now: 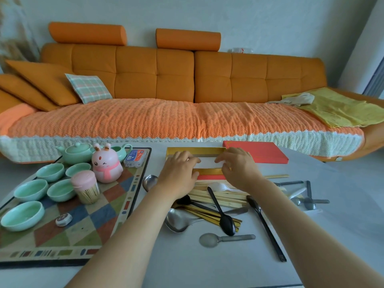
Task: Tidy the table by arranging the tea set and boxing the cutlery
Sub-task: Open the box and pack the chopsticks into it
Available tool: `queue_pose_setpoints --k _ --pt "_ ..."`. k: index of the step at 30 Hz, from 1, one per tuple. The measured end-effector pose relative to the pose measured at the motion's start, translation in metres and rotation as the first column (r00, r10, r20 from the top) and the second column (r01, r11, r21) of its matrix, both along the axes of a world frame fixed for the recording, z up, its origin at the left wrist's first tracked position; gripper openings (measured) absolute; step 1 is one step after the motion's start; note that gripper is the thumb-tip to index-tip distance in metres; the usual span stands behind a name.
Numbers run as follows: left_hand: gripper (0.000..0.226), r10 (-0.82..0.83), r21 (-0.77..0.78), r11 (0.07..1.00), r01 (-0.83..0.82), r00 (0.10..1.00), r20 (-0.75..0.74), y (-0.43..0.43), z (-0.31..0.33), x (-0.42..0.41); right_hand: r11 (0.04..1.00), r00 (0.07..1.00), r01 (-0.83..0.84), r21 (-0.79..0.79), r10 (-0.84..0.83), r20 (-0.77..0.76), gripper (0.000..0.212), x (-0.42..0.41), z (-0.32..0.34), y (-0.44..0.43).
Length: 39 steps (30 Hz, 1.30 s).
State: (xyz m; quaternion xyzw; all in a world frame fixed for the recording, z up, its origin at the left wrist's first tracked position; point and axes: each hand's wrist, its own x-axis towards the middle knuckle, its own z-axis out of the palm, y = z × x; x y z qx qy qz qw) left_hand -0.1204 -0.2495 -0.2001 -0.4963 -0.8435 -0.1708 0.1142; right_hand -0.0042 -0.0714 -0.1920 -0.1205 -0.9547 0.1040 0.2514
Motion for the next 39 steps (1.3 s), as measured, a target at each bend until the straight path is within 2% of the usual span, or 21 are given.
queue_pose_setpoints --k 2,4,7,9,12,17,30,34,36,39 --pt "0.027 -0.046 0.100 0.994 0.050 0.998 -0.041 0.003 0.003 0.007 1.000 0.999 -0.015 -0.026 0.014 -0.041 0.024 0.009 0.008 0.001" --pt "0.016 -0.089 0.127 0.988 0.087 0.996 0.011 0.006 0.006 0.014 0.998 0.998 -0.005 -0.067 0.009 0.066 0.024 0.018 0.015 -0.002" --pt "0.020 -0.121 0.036 0.992 0.118 0.989 0.088 0.007 0.004 0.023 0.998 0.950 0.063 0.014 -0.064 0.304 0.028 0.030 0.016 -0.002" --pt "0.024 -0.130 -0.022 0.991 0.132 0.987 0.092 0.005 -0.003 0.025 0.994 0.916 0.086 0.063 -0.104 0.387 0.033 0.035 0.008 0.002" --pt "0.027 -0.097 -0.088 0.990 0.108 0.988 0.120 0.004 -0.011 0.025 0.989 0.915 0.062 0.134 -0.110 0.388 0.037 0.037 -0.004 0.007" --pt "0.027 -0.064 -0.093 0.993 0.074 0.992 0.109 0.005 -0.013 0.023 0.983 0.936 0.018 0.185 -0.082 0.343 0.025 0.037 -0.009 0.008" --pt "0.024 -0.006 -0.100 0.995 0.017 0.993 0.114 0.003 -0.010 0.022 0.987 0.926 0.021 0.159 -0.080 0.370 0.014 0.025 -0.006 -0.004" --pt "0.021 -0.003 -0.085 0.996 0.014 0.991 0.131 0.002 -0.008 0.023 0.932 0.915 0.219 0.290 -0.299 0.270 0.020 0.029 -0.003 0.009" --pt "0.021 -0.005 -0.086 0.996 0.016 0.992 0.124 0.002 -0.007 0.024 0.898 0.859 0.276 0.343 -0.390 0.330 0.028 0.035 -0.001 0.019" --pt "0.024 -0.009 -0.088 0.996 0.018 0.994 0.108 0.003 -0.008 0.026 0.907 0.817 0.214 0.362 -0.369 0.444 0.046 0.042 -0.006 0.028"
